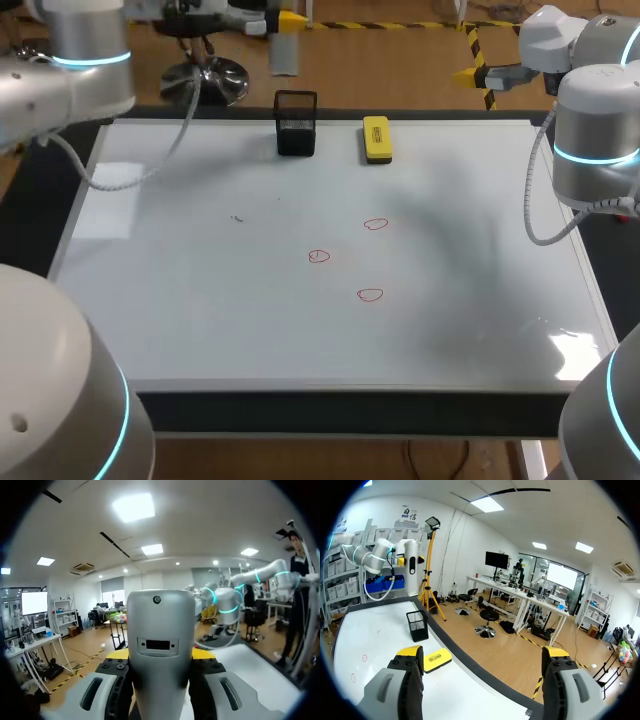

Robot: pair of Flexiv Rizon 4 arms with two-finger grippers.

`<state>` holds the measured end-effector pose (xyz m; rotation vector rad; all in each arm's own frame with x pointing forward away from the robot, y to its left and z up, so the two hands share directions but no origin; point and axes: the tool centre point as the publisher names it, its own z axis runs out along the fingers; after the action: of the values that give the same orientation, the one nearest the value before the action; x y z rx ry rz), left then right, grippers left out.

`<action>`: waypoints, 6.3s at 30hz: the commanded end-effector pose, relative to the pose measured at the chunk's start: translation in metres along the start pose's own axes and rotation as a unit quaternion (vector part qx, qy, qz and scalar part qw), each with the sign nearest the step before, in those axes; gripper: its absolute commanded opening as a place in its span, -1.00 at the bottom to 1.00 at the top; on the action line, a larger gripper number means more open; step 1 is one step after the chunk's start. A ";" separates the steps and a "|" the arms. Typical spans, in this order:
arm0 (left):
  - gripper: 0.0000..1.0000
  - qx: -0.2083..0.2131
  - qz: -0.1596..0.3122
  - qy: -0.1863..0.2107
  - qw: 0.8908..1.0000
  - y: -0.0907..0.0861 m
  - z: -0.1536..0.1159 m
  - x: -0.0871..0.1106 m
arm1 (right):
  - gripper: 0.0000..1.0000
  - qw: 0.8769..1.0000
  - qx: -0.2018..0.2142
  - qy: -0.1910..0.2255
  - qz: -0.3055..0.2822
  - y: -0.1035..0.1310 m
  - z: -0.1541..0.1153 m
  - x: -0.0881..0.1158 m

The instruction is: Pick up the inspection probe, press it on each red-marked spot on the whiteboard one by one, put down the probe, pick up the eraser, and wipe off all the red marks.

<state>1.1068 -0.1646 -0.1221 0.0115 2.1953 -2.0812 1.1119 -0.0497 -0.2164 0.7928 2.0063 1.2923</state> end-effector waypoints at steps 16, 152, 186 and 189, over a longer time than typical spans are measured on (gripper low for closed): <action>-1.00 -0.016 -0.029 -0.049 0.998 0.003 -0.042 0.085 | 1.00 1.000 0.001 0.000 0.000 0.000 0.000 0.000; -1.00 -0.001 -0.041 -0.057 0.998 0.109 -0.105 0.141 | 1.00 0.467 0.142 0.620 -0.615 -0.042 0.085 0.103; -1.00 -0.001 -0.041 -0.057 0.998 0.109 -0.105 0.141 | 1.00 0.210 0.204 0.621 -0.727 -0.086 0.137 0.120; -1.00 -0.001 -0.041 -0.057 0.998 0.109 -0.105 0.141 | 1.00 0.222 0.222 0.621 -0.718 -0.090 0.140 0.121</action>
<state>0.9682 -0.0642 -0.2380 -0.1979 2.1694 -2.0640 1.1288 0.0840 -0.3663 -2.2662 2.1744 0.1081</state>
